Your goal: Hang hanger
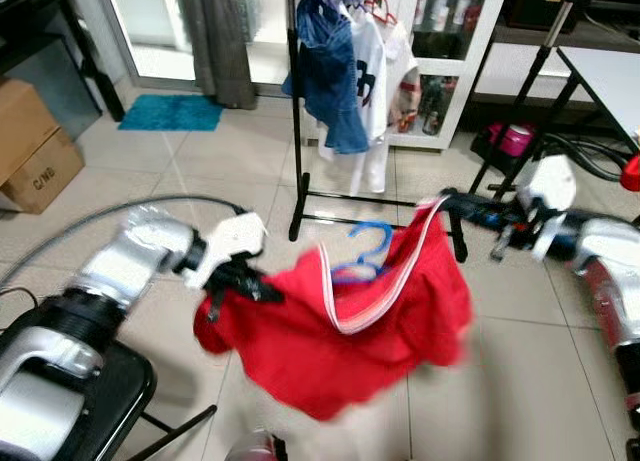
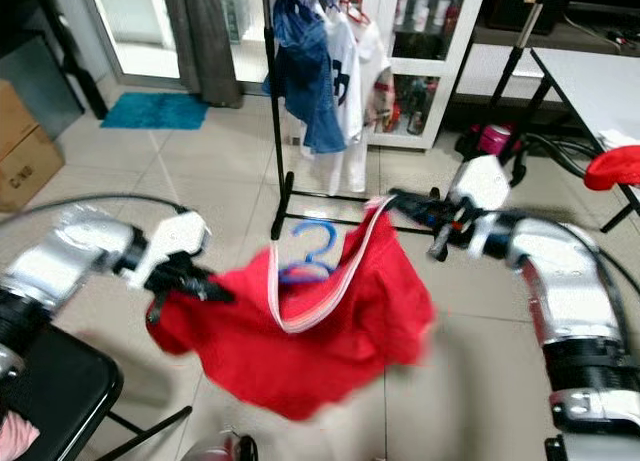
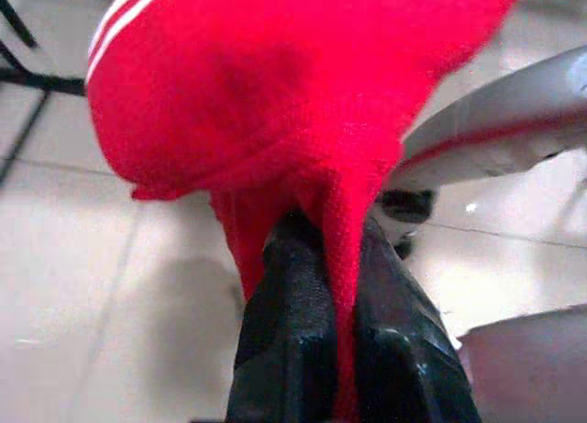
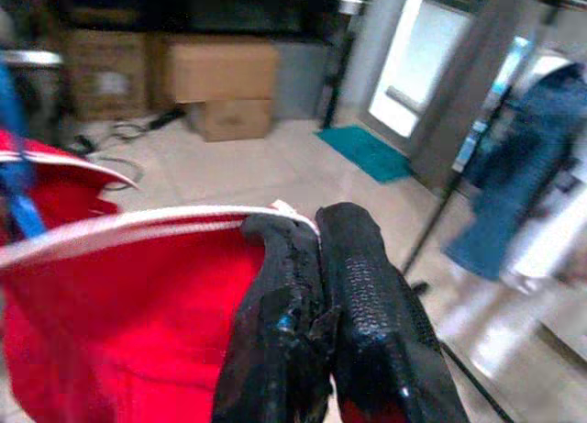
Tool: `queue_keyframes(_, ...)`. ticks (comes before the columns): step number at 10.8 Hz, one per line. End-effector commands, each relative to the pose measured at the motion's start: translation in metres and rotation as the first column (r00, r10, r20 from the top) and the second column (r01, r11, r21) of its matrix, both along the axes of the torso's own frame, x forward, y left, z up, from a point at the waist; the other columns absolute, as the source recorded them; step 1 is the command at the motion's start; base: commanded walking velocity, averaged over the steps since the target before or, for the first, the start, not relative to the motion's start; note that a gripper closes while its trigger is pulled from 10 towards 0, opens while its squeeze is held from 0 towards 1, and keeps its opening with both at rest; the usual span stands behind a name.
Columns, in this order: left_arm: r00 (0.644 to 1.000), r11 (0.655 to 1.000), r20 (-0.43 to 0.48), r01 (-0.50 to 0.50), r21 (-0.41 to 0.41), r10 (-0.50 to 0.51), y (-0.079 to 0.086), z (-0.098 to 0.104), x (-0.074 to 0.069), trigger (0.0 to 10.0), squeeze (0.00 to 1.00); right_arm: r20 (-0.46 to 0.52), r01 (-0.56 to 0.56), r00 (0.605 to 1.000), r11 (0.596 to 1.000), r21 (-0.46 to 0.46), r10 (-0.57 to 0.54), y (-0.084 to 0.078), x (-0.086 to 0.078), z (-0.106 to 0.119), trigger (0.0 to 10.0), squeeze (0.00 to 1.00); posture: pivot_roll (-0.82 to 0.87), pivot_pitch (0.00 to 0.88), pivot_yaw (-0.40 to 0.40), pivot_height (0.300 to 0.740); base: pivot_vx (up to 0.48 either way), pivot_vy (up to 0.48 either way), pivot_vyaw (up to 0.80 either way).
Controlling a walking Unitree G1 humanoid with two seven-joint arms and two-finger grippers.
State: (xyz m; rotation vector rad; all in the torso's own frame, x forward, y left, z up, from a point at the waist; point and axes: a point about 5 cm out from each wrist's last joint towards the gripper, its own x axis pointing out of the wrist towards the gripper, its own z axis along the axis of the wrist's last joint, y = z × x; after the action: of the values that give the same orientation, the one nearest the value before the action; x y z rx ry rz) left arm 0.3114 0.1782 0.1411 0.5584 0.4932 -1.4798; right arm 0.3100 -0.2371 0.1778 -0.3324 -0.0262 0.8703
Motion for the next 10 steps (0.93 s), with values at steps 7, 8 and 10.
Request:
queue_keyframes(7, 0.98, 0.981, 0.058, 0.191, -0.03, -0.189, -0.015, 0.002, -0.015, 0.0, 0.0, -0.179, 0.091, 0.98, 0.996, 0.001, -0.089, -0.012, 0.019, -0.001, 0.0, 0.0, 0.04, 0.01, 0.011, 0.74, 0.0, 0.0, 0.0)
queue_keyframes(8, 0.979, 0.98, 0.068, 0.197, -0.038, -0.194, -0.014, 0.006, -0.014, 0.0, 0.0, -0.227, 0.073, 0.971, 0.996, -0.048, -0.082, -0.012, 0.017, -0.011, 0.0, 0.0, 0.04, 0.01, 0.011, 0.74, 0.0, 0.0, 0.0)
queue_keyframes(10, 0.97, 0.965, 0.023, 0.243, -0.095, -0.242, -0.015, 0.017, -0.023, 0.0, 0.0, -0.324, 0.062, 0.942, 0.995, -0.082, -0.085, -0.013, 0.012, -0.031, 10.0, 0.0, 0.05, 0.017, 0.005, 0.74, 0.0, 0.0, 0.0)
